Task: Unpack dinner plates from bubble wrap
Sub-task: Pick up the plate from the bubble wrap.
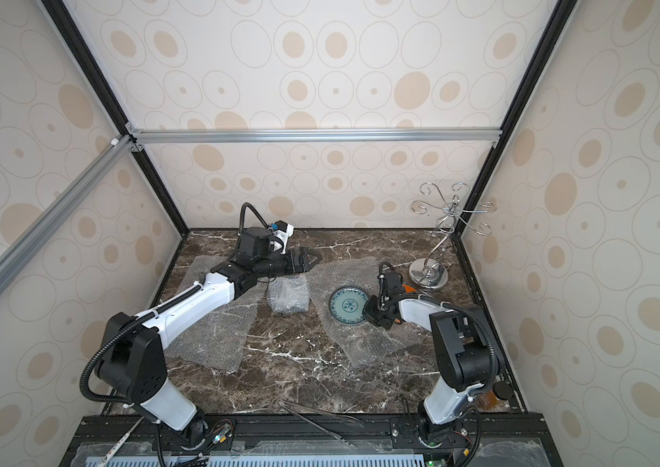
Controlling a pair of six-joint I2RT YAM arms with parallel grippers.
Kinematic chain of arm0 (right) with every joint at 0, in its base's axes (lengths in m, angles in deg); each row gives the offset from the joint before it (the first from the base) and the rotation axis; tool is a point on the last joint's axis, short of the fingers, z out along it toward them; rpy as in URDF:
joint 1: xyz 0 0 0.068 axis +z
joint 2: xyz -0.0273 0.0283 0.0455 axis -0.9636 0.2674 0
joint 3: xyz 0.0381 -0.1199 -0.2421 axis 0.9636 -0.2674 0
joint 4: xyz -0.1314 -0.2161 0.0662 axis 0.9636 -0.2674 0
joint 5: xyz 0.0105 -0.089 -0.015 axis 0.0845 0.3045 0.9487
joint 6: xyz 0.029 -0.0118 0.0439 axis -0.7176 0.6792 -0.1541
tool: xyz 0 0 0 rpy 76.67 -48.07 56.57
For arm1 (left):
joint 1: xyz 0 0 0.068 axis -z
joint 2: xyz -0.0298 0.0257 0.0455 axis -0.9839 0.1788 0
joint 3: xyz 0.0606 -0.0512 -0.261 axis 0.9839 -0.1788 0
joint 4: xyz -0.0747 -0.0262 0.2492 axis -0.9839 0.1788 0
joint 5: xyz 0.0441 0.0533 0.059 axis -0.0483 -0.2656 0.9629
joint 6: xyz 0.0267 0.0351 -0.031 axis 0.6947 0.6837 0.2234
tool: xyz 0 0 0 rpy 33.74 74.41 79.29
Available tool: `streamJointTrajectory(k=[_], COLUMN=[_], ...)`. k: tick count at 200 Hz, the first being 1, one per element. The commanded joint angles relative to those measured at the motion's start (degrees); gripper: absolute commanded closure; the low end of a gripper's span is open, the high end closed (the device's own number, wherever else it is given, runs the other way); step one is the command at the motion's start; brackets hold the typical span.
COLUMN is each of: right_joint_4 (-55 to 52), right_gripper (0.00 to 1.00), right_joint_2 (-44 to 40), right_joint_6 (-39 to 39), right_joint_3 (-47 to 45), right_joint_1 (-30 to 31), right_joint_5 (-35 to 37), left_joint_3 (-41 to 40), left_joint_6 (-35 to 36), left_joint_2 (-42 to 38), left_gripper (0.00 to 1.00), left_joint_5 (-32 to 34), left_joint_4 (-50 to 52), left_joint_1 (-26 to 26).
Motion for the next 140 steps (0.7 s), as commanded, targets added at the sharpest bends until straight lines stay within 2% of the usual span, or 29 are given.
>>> streamJointTrajectory(k=[1,91,98,140], right_joint_4=[-0.1,0.4,0.3,0.7], right_gripper=[0.87,0.94,0.94,0.97], right_joint_2=[-2.1,-5.1,-5.4,-7.4], right_joint_6=[-1.6,-2.8,-2.9,-3.3], right_joint_3=[-1.2,-2.0,-2.0,-2.3], right_joint_1=[0.3,0.3,0.2,0.1], right_joint_5=[1.3,1.2,1.2,0.9], left_joint_3=[0.4,-0.1,-0.2,-1.6], left_joint_6=[2.0,3.1,2.7,1.5], left_joint_2=[-1.2,0.4,0.4,0.1], left_gripper=[0.00,0.00,0.00,0.00], left_joint_5=[0.7,0.7,2.6,3.3], left_joint_4=[0.2,2.0,2.2,2.0], left_joint_1=[-0.6,-0.9,-0.9,-0.9])
